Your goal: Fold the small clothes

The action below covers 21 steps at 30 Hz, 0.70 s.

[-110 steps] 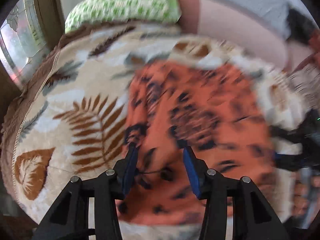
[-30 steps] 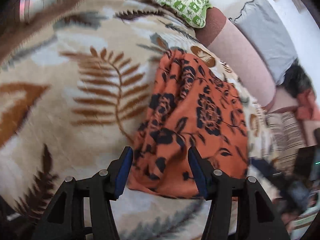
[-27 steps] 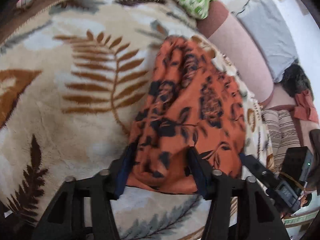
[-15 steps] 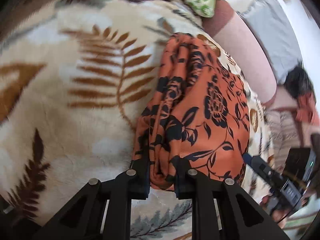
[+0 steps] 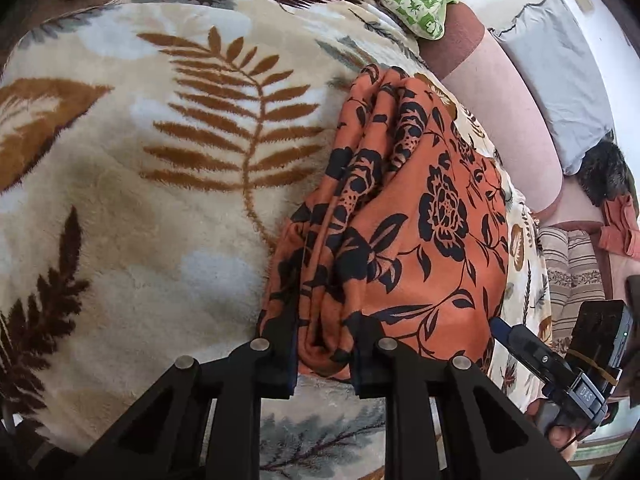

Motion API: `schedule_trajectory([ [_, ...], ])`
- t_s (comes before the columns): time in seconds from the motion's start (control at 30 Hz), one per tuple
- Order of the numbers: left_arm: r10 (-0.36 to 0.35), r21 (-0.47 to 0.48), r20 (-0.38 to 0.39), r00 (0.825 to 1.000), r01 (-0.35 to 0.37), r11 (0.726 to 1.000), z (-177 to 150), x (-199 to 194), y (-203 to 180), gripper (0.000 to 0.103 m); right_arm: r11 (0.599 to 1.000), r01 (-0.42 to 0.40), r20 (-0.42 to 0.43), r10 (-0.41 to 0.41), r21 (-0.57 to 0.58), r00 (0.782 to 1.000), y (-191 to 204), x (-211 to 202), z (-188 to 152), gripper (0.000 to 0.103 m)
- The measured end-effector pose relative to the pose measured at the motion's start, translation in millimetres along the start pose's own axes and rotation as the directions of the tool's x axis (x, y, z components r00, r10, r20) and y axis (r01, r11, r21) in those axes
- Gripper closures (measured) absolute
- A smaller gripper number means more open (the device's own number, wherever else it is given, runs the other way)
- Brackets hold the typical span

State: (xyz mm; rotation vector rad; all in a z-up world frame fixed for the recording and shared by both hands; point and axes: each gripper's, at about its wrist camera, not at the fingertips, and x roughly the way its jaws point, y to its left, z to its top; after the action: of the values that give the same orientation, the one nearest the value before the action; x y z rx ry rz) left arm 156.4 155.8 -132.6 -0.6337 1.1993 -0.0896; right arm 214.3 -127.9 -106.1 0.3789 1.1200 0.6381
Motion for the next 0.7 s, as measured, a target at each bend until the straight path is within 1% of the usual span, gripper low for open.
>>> schedule_trajectory([
  [0.1, 0.024, 0.031, -0.011, 1.000, -0.024, 0.999, -3, -1, -3, 0.082, 1.000, -0.007, 0.001, 0.007, -0.010, 1.000, -3, -5, -3, 0.038],
  [0.2, 0.038, 0.031, -0.035, 0.999, -0.037, 0.999, 1, 0, -8, 0.082, 0.999, -0.039, -0.005, 0.039, 0.024, 0.999, -11, -9, -1, 0.038],
  [0.27, 0.068, 0.054, -0.048, 0.997, -0.066, 0.996, 5, -1, -16, 0.081, 0.998, -0.053, -0.009, 0.054, 0.043, 0.999, -14, -10, 0, 0.038],
  [0.33, 0.105, 0.117, -0.024, 0.994, -0.102, 0.988, 8, -10, -32, 0.081, 0.998, -0.054, -0.012, 0.055, 0.040, 0.998, -14, -11, 0, 0.038],
  [0.37, 0.118, 0.146, -0.003, 0.993, -0.117, 0.982, 10, -14, -40, 0.081, 0.998, -0.055, -0.010, 0.056, 0.041, 0.998, -14, -13, 0, 0.038],
  [0.4, 0.120, 0.187, 0.037, 0.992, -0.125, 0.974, 14, -23, -51, 0.081, 0.997, -0.060, -0.005, 0.060, 0.044, 0.998, -14, -16, 0, 0.038],
  [0.43, 0.106, 0.211, 0.062, 0.992, -0.117, 0.970, 18, -28, -58, 0.080, 0.996, -0.076, 0.004, 0.075, 0.049, 0.997, -14, -20, 1, 0.038],
  [0.47, 0.098, 0.233, 0.084, 0.992, -0.116, 0.966, 25, -31, -66, 0.074, 0.994, -0.095, 0.017, 0.094, 0.056, 0.995, -15, -24, 2, 0.038],
  [0.5, 0.090, 0.250, 0.097, 0.991, -0.111, 0.962, 30, -32, -71, 0.071, 0.993, -0.102, 0.030, 0.101, 0.066, 0.994, -17, -27, 3, 0.038],
  [0.6, 0.046, 0.273, 0.108, 0.993, -0.075, 0.959, 57, -26, -85, 0.070, 0.988, -0.121, 0.049, 0.117, 0.095, 0.992, -25, -31, 7, 0.037],
  [0.7, 0.000, 0.256, 0.099, 0.995, -0.025, 0.966, 85, -14, -88, 0.069, 0.986, -0.125, 0.034, 0.122, 0.111, 0.992, -25, -28, 10, 0.037],
])
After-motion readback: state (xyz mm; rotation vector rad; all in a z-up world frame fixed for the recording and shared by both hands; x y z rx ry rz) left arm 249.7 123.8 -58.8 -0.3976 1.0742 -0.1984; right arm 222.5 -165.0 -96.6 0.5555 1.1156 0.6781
